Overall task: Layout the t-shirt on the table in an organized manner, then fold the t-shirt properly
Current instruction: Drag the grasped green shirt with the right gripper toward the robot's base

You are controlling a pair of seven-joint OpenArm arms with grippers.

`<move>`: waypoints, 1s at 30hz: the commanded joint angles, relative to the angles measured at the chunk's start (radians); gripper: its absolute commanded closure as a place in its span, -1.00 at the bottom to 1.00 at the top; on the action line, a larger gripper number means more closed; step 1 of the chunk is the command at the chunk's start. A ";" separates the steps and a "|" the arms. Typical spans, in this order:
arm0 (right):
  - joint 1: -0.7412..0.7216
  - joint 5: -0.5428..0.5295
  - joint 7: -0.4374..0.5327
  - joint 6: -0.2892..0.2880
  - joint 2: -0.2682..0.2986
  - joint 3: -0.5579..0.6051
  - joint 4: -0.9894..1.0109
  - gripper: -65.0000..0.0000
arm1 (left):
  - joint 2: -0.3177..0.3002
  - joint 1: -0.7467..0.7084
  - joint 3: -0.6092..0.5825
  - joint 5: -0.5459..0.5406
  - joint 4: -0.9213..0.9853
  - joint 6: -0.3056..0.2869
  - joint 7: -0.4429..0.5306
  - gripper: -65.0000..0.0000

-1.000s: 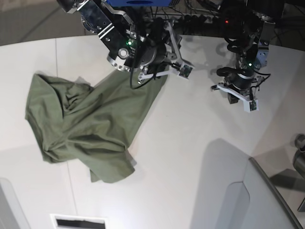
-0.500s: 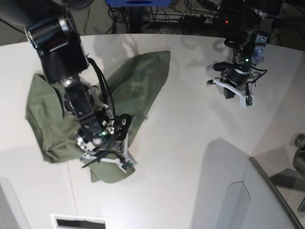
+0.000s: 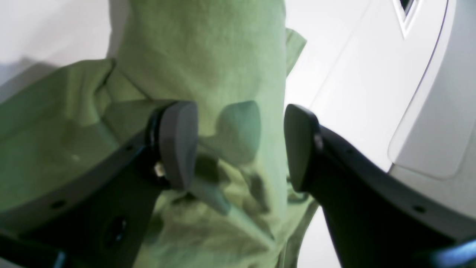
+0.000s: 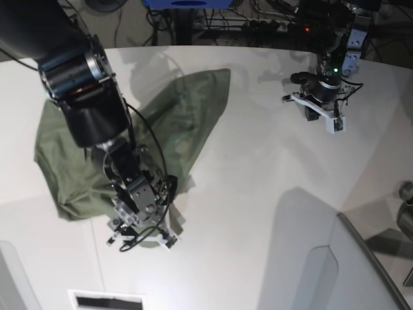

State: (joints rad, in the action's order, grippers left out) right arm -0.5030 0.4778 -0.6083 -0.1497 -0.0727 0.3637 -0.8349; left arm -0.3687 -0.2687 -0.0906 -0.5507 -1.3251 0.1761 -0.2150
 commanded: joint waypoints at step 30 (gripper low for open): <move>0.093 0.008 -0.259 -0.357 0.123 -0.717 -0.475 1.00 | -0.008 -0.004 0.002 0.002 -0.015 0.000 0.013 1.00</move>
State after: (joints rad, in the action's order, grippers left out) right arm -0.3843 0.4808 -0.8776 -0.5125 0.0410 -0.3553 -1.2877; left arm -0.3660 -0.2771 -0.0921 -0.5491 -1.3289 0.1761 -0.2138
